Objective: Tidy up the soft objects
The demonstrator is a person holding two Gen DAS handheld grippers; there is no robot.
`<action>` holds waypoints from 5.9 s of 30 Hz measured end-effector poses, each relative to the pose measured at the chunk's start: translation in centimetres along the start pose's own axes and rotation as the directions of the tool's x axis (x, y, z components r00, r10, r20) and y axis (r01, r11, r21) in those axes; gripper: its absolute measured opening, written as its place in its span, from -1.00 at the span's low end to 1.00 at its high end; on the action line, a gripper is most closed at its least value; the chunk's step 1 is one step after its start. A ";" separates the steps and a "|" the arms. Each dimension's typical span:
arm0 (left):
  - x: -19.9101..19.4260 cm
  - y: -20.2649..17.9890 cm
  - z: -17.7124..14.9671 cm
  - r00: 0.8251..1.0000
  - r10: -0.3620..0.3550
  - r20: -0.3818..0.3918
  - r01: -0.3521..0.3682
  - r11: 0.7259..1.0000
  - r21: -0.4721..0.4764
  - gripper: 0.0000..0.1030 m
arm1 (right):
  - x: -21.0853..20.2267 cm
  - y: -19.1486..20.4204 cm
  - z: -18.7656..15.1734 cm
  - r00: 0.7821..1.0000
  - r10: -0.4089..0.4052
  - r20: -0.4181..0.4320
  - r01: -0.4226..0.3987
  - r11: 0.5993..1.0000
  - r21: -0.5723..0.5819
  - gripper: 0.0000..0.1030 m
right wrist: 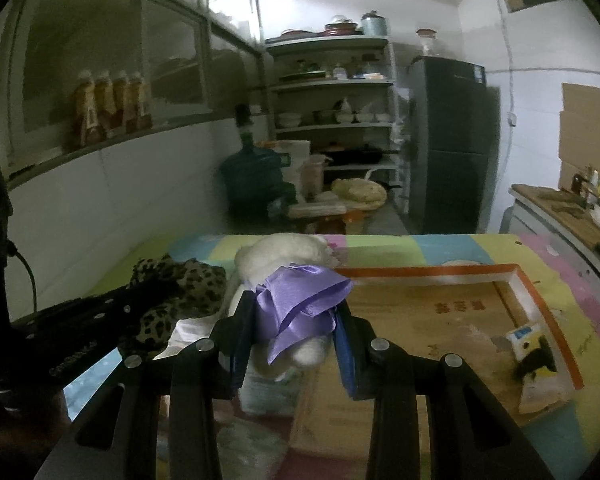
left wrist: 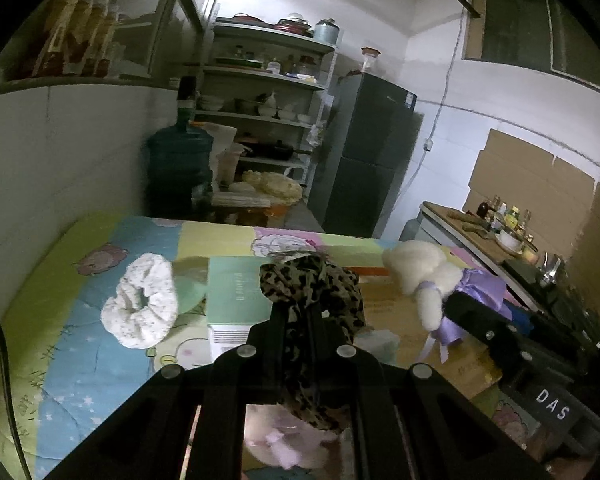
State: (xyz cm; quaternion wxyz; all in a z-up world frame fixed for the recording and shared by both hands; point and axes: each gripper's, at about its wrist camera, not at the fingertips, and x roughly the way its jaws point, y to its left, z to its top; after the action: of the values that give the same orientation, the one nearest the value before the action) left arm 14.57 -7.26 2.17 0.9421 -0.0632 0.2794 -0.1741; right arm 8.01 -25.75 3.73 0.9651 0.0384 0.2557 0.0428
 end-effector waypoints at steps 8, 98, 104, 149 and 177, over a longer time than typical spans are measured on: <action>1.0 -2.5 -0.3 0.999 -0.036 -0.017 0.037 0.999 0.031 -0.82 | -1.3 -2.8 -0.5 0.999 -0.039 0.006 0.039 0.999 0.035 -0.28; 13.1 -15.2 -6.5 0.942 -0.128 -0.311 0.165 0.981 0.098 -0.15 | 0.9 -18.9 -6.2 0.969 -0.221 -0.110 0.241 0.943 0.228 -0.09; 12.6 -15.6 -6.3 0.942 -0.143 -0.303 0.180 0.979 0.098 0.03 | 0.6 -18.6 -6.1 0.969 -0.228 -0.099 0.245 0.944 0.223 0.05; 5.0 -13.4 -3.7 0.976 -0.189 -0.110 0.201 0.974 0.108 0.50 | -4.2 -14.1 -3.8 0.974 -0.224 0.004 0.219 0.956 0.193 0.18; 1.2 -6.0 -2.9 0.994 -0.102 -0.038 0.103 0.994 0.039 0.50 | -2.4 -6.5 -2.6 0.992 -0.125 0.007 0.123 0.987 0.102 0.18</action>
State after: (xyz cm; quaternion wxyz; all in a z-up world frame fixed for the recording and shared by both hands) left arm 12.17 -13.37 0.43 0.9279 -0.0551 0.2890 -0.2291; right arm 5.07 -32.27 1.99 0.9643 0.0718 0.2530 -0.0307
